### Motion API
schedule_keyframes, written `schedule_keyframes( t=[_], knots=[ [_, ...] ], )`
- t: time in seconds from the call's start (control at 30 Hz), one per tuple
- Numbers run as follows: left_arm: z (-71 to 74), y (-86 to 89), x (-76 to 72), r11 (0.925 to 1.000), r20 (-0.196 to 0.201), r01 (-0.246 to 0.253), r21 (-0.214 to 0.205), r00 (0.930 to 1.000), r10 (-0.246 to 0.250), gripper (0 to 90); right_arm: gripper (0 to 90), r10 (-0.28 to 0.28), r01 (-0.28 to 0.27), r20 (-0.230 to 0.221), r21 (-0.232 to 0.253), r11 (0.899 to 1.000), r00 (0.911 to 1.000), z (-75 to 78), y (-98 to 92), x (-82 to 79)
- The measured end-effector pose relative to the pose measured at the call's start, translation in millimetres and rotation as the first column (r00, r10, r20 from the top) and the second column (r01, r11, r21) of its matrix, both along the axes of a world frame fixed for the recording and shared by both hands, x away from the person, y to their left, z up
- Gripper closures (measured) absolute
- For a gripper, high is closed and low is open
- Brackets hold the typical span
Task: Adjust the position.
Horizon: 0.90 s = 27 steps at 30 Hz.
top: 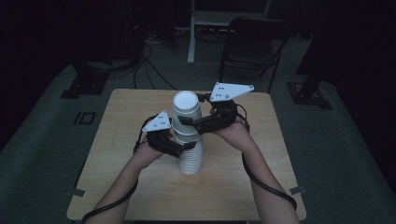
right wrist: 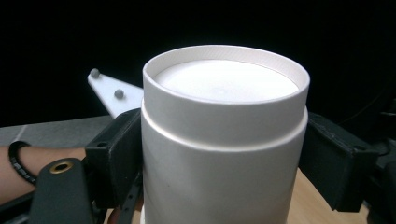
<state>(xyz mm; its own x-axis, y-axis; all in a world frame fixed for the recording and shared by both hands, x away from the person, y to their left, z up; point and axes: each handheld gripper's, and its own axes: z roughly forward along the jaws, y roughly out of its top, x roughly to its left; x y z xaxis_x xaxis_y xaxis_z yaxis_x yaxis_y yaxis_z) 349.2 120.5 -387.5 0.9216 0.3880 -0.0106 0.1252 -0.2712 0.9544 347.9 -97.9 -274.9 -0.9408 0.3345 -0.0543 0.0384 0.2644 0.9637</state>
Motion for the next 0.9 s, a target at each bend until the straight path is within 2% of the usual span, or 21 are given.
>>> schedule_keyframes(
  t=[0.57,0.9],
  knots=[
    [-0.3,-0.3,0.2,1.0,0.0,0.002,-0.003,1.0,-0.002,4.5,19.6,0.014,-0.015,0.031,0.049,0.999,0.9994,23.9,-7.2,-9.9],
    [0.2,-0.4,0.5,1.0,-0.002,0.003,0.002,1.0,-0.003,4.6,19.6,-0.006,0.001,0.057,0.083,0.997,0.9984,40.6,-17.6,-13.3]
  ],
)
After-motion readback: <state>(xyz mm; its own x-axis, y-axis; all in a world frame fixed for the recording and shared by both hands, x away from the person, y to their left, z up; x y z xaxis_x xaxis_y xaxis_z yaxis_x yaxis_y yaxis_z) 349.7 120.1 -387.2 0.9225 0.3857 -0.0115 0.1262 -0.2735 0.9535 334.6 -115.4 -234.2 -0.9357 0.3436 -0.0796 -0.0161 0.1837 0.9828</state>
